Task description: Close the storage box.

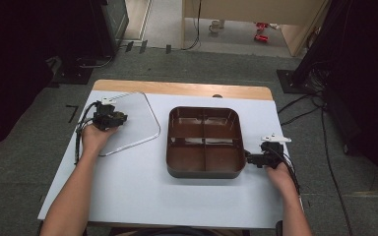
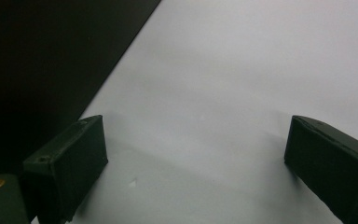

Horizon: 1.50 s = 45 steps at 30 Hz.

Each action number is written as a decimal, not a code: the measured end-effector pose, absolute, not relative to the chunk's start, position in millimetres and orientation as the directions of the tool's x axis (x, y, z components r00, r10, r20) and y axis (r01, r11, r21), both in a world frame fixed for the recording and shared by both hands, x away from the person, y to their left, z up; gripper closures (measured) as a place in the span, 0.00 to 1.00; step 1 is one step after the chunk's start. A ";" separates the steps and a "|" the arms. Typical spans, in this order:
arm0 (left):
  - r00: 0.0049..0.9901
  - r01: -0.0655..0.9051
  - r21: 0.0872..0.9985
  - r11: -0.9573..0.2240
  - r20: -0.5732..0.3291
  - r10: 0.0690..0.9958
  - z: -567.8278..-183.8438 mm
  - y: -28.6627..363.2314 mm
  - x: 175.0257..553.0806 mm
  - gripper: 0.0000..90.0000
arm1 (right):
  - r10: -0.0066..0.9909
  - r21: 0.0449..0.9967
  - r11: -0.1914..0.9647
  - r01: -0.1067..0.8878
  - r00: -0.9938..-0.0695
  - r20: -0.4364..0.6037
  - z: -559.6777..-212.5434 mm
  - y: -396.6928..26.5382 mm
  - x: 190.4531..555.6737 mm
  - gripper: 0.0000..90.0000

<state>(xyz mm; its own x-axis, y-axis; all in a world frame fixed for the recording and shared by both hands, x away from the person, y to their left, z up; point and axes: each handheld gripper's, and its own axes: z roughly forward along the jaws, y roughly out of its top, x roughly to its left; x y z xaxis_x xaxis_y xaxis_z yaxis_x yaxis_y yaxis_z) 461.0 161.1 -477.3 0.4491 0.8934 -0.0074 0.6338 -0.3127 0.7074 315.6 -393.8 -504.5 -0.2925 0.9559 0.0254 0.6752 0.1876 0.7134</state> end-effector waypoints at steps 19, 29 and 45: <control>0.460 0.645 0.705 -0.296 -0.049 0.886 -450.8 166.5 454.3 0.66 | 0.956 0.713 0.187 0.675 -0.293 0.026 -504.5 -394.0 315.7 0.06; 0.484 0.640 0.704 -0.309 -0.057 0.873 -429.6 162.5 442.7 0.66 | 0.956 0.713 0.188 0.675 -0.293 0.026 -504.4 -394.0 315.7 0.06; 0.532 0.619 0.724 -0.305 -0.101 0.841 -392.1 136.2 418.0 0.66 | 0.956 0.713 0.187 0.676 -0.293 0.027 -504.4 -394.0 315.8 0.06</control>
